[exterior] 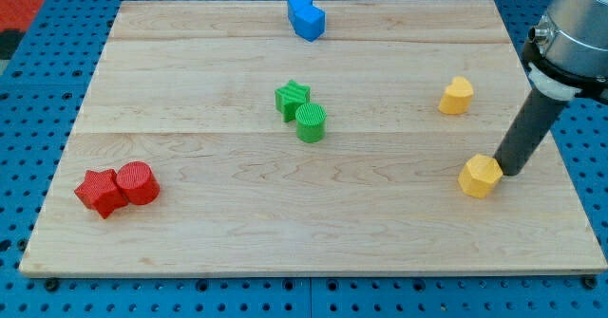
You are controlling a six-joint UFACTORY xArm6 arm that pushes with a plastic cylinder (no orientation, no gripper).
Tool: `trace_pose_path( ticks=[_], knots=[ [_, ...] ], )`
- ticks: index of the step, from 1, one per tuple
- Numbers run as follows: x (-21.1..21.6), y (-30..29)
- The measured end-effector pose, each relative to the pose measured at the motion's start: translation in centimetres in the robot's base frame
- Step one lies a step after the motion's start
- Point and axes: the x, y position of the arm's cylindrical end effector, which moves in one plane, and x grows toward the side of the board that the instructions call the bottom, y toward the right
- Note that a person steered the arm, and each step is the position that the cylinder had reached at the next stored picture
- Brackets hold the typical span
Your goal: Slide yellow heart closer to the yellow hexagon
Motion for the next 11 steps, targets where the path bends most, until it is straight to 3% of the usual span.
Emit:
trace_pose_path(
  ticks=[1, 2, 3, 5, 6, 7, 8, 9, 10, 11],
  knots=[
    [-2.4, -2.4],
    [1.4, -5.1],
    [0.0, -4.2],
    [-11.0, 5.7],
    [-13.2, 0.7],
    [-10.7, -6.0],
    [-5.3, -7.0],
    [-3.6, -6.3],
    [-7.9, -7.1],
    [-2.4, -7.8]
  ],
)
